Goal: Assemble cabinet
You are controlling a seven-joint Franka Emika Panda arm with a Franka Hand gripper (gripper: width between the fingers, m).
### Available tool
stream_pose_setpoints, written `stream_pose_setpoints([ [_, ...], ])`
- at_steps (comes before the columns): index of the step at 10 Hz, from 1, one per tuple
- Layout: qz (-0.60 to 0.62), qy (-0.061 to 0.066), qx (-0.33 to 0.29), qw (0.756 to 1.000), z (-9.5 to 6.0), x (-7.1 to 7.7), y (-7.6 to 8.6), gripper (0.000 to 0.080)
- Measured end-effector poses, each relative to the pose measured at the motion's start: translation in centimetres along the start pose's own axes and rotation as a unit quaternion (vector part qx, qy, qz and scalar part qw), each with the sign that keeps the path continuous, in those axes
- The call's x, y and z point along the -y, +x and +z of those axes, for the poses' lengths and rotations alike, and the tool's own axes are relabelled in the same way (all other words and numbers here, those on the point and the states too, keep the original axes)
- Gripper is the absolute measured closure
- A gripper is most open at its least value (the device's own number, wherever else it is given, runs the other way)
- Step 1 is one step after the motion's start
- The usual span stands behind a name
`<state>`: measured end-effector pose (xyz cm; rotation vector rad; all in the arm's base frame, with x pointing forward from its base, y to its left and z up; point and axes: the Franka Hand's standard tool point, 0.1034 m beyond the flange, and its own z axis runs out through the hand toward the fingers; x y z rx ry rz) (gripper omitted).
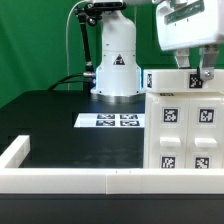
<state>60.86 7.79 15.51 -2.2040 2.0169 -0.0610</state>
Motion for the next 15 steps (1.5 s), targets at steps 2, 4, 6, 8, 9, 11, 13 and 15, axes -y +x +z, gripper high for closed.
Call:
stream_pose_setpoints([
  [2, 0.147, 0.013, 0.019, 0.989, 0.2, 0.3, -0.2, 0.0236],
  [4, 0.202, 0.011, 0.031, 0.979, 0.2, 0.4, -0.5, 0.0236],
  [6, 0.223, 0.010, 0.036, 0.974, 0.2, 0.4, -0.8, 0.0220],
  [8, 0.203, 0.012, 0.038, 0.978, 0.1, 0.5, -0.8, 0.0064],
  [9, 0.194, 0.017, 0.046, 0.980, -0.4, 0.7, -0.9, 0.0012],
  [11, 0.180, 0.023, 0.049, 0.982, -1.2, 1.0, -1.2, 0.0002],
  [13, 0.160, 0.028, 0.053, 0.985, -1.7, 1.2, -1.3, 0.0002],
  [15, 0.125, 0.008, 0.057, 0.991, -1.5, 1.0, -1.8, 0.0002],
])
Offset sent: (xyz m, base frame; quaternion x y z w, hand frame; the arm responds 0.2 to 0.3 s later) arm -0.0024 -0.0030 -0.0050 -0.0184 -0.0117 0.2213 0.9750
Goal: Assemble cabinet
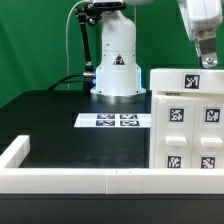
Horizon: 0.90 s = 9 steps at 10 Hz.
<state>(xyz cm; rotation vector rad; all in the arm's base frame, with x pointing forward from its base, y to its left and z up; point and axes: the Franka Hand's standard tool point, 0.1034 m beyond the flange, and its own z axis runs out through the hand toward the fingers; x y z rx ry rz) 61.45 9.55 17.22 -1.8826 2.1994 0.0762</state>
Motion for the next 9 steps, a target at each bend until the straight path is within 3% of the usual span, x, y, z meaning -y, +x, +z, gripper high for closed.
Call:
stream_pose_setpoints([
  [2, -0.158, -0.029, 0.008, 0.987, -0.48, 0.35, -0.76, 0.0002],
  [3, -0.208, -0.036, 0.013, 0.977, -0.56, 0.65, -1.02, 0.0002],
  [5, -0.278, -0.037, 0.016, 0.960, -0.56, 0.71, -1.01, 0.0002],
  [8, -0.409, -0.035, 0.020, 0.912, -0.52, 0.67, -0.95, 0.0002],
  [9, -0.469, -0.035, 0.020, 0.882, -0.47, 0.59, -1.00, 0.0002],
])
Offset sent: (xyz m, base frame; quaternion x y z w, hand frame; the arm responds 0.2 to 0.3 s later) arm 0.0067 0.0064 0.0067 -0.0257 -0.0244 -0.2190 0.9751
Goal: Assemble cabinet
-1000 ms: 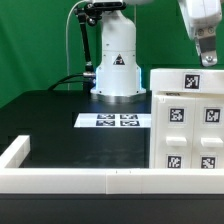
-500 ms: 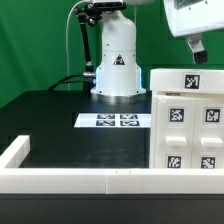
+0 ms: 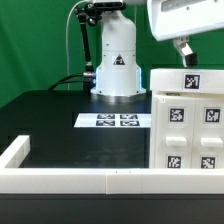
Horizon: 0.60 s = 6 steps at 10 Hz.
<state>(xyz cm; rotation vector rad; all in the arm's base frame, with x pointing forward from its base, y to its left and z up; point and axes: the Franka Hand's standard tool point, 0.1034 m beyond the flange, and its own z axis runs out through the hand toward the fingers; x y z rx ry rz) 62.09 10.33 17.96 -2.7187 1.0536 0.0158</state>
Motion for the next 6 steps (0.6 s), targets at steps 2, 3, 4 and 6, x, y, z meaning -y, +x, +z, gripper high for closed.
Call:
stream_pose_setpoints([
  [2, -0.168, -0.027, 0.005, 0.985, 0.0, -0.4, -0.2, 0.0002],
  [3, -0.238, -0.042, 0.009, 0.970, -0.1, -0.5, -0.1, 0.0002],
  [4, -0.309, -0.065, 0.021, 0.949, 0.1, -0.4, 0.0, 0.0002],
  [6, -0.440, -0.083, 0.017, 0.894, 0.1, 0.0, 0.8, 0.0002],
])
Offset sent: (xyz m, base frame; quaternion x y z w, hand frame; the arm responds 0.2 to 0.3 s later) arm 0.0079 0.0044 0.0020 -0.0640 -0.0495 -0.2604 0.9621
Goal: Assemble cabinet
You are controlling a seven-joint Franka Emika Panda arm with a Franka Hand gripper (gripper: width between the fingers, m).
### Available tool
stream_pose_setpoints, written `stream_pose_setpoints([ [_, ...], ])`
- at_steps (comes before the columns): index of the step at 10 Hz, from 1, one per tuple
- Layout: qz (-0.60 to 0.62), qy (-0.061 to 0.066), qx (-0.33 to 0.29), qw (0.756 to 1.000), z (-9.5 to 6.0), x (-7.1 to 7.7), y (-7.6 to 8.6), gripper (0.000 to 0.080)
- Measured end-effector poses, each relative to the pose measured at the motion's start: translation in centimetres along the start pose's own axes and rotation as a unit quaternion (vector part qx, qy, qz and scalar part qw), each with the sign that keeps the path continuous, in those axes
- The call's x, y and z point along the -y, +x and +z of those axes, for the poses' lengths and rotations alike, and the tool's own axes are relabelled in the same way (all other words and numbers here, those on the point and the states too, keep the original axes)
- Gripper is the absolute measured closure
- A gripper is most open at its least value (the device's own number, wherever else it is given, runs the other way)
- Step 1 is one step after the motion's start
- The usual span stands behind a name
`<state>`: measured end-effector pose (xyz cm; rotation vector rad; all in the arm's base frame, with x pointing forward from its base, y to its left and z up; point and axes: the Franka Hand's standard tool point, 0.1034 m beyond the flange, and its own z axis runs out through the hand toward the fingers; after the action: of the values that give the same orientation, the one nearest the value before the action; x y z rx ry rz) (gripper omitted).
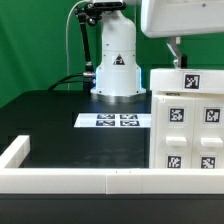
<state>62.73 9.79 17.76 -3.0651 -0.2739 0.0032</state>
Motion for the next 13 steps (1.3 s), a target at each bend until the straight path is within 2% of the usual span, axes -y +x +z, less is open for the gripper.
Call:
stream_pose_setpoints([
  [1, -0.058, -0.005, 0.002, 0.998, 0.1, -0.4, -0.2, 0.0002],
  [3, -0.174, -0.009, 0.005, 0.985, 0.2, -0.1, -0.2, 0.0002],
  [4, -0.239, -0.006, 0.015, 0.971, 0.4, 0.1, -0.6, 0.0002],
  [5, -0.331, -0.004, 0.034, 0.943, 0.5, 0.4, -1.2, 0.0002],
  [6, -0.358, -0.004, 0.036, 0.933, 0.6, 0.4, -1.3, 0.0002],
  [7, -0.421, -0.005, 0.039, 0.906, 0.8, 0.2, -1.6, 0.0002],
  [8, -0.497, -0.001, 0.040, 0.867, 1.3, -0.4, -1.9, 0.0002],
  [9, -0.508, -0.001, 0.040, 0.861, 1.4, -0.6, -2.0, 0.0002],
  [10, -0.524, -0.006, 0.028, 0.851, 1.6, -1.0, -1.8, 0.0002],
  [11, -0.528, -0.018, 0.013, 0.849, 1.8, -2.0, -1.8, 0.0002],
  [13, -0.518, -0.023, 0.007, 0.855, 1.7, -3.1, -1.8, 0.0002],
])
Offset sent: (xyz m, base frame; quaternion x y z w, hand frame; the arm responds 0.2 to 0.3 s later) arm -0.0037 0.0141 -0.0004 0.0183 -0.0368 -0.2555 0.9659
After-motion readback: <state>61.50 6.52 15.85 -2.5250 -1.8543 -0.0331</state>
